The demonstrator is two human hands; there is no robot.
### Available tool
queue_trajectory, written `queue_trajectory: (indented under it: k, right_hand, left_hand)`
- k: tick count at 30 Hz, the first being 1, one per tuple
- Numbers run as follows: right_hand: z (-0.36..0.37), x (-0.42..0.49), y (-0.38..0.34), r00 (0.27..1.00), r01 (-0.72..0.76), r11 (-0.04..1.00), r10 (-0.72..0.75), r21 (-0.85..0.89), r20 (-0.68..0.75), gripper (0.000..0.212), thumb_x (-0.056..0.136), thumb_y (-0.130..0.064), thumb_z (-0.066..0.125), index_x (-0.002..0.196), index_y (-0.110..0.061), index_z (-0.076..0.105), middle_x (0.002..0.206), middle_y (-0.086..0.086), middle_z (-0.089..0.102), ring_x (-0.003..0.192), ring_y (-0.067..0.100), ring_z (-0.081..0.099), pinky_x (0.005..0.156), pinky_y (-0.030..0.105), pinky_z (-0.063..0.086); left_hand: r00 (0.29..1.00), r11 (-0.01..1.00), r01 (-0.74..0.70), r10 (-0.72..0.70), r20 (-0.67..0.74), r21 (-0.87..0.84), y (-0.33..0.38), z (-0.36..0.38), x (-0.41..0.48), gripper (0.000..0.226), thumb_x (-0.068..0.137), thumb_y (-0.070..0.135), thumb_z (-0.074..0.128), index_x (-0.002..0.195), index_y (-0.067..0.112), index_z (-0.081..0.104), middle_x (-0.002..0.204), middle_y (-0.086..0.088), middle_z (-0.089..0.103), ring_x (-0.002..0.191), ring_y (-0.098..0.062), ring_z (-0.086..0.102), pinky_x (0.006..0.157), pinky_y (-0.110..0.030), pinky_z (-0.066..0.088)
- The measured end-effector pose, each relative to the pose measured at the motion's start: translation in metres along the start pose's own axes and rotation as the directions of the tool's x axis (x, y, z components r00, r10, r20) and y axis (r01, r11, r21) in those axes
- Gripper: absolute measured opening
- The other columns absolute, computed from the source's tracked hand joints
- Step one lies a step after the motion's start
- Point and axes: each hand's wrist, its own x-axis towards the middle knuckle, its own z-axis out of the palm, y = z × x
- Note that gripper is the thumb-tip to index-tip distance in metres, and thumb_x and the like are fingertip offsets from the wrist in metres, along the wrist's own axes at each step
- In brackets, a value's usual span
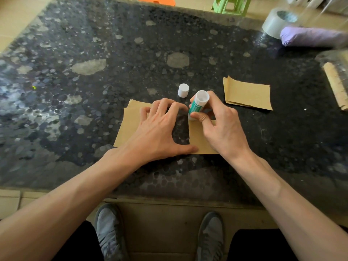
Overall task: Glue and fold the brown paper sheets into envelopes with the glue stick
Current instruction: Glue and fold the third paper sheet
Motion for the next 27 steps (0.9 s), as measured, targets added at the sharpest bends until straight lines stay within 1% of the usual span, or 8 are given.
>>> queue_trajectory:
  k: [2,5,8,12,15,19,23,27]
  right_hand:
    - [-0.001,0.000,0.001,1.000,-0.011,0.998,0.012,0.067,-0.019,0.022,0.100,-0.019,0.069,0.120,-0.016,0.060,0.109,-0.006,0.073,0.104,0.009,0.069,0.089,0.038,0.058]
    - [-0.007,0.000,0.000,0.995,-0.045,0.975,0.062,0.216,-0.077,0.023,0.101,-0.020,0.068,0.123,-0.015,0.062,0.111,-0.012,0.072,0.107,0.000,0.068,0.093,0.023,0.055]
    - [-0.017,0.001,-0.001,0.992,-0.072,0.953,0.099,0.293,-0.080,0.026,0.102,-0.022,0.068,0.127,-0.017,0.061,0.115,-0.013,0.070,0.110,0.005,0.068,0.095,0.027,0.056]
    - [-0.030,-0.005,0.001,0.997,-0.077,0.967,0.079,0.241,0.001,0.036,0.099,-0.025,0.072,0.132,-0.020,0.060,0.110,-0.017,0.069,0.105,0.007,0.070,0.091,0.029,0.058]
    - [-0.032,-0.014,0.001,0.994,-0.093,0.976,0.081,0.195,0.067,0.044,0.095,-0.031,0.077,0.134,-0.024,0.058,0.113,-0.017,0.068,0.106,0.005,0.068,0.089,0.030,0.059]
    - [-0.033,-0.023,-0.001,0.987,-0.091,0.987,0.071,0.136,0.145,0.038,0.095,-0.035,0.075,0.129,-0.029,0.057,0.116,-0.020,0.067,0.112,-0.001,0.063,0.093,0.029,0.058]
    - [-0.035,-0.029,-0.006,0.978,-0.063,0.987,0.031,0.148,0.208,0.032,0.098,-0.034,0.070,0.127,-0.029,0.057,0.114,-0.023,0.064,0.113,-0.001,0.061,0.092,0.023,0.055]
    - [-0.036,-0.029,-0.008,0.976,-0.042,0.991,0.014,0.127,0.215,0.032,0.096,-0.039,0.072,0.124,-0.030,0.060,0.111,-0.025,0.064,0.111,-0.004,0.061,0.090,0.012,0.049]
  left_hand:
    - [1.000,1.000,0.004,-0.004,-0.006,-0.003,0.001,0.000,0.000,0.098,0.063,0.088,0.064,0.142,0.034,0.040,0.136,0.009,0.039,0.131,-0.013,0.033,0.101,-0.032,0.020]
    - [1.000,1.000,0.009,-0.009,0.000,-0.004,0.001,-0.001,0.000,0.098,0.063,0.087,0.066,0.142,0.036,0.041,0.136,0.010,0.038,0.133,-0.013,0.032,0.101,-0.031,0.018]
    - [1.000,1.000,0.008,-0.008,0.011,-0.004,0.000,-0.002,0.000,0.097,0.063,0.087,0.067,0.142,0.036,0.040,0.137,0.010,0.037,0.134,-0.012,0.030,0.102,-0.030,0.017]
    - [1.000,1.000,0.010,-0.010,0.014,-0.004,0.001,-0.002,0.000,0.096,0.063,0.087,0.069,0.140,0.037,0.041,0.136,0.011,0.037,0.133,-0.011,0.031,0.102,-0.029,0.016]
    - [1.000,1.000,0.009,-0.009,0.013,-0.002,0.002,-0.003,0.000,0.095,0.063,0.087,0.068,0.139,0.037,0.042,0.136,0.011,0.037,0.133,-0.011,0.031,0.101,-0.029,0.015]
    - [1.000,1.000,0.004,-0.004,0.028,0.001,0.002,-0.004,0.000,0.094,0.064,0.088,0.066,0.139,0.037,0.042,0.136,0.011,0.037,0.133,-0.011,0.031,0.101,-0.029,0.016]
    - [1.000,1.000,0.006,-0.006,0.017,0.001,0.001,-0.003,0.000,0.092,0.064,0.088,0.064,0.137,0.037,0.044,0.133,0.012,0.037,0.131,-0.011,0.033,0.100,-0.030,0.018]
    - [1.000,1.000,0.011,-0.011,0.011,-0.002,0.001,-0.002,0.001,0.091,0.063,0.092,0.059,0.135,0.039,0.045,0.132,0.012,0.038,0.130,-0.010,0.033,0.100,-0.031,0.020]
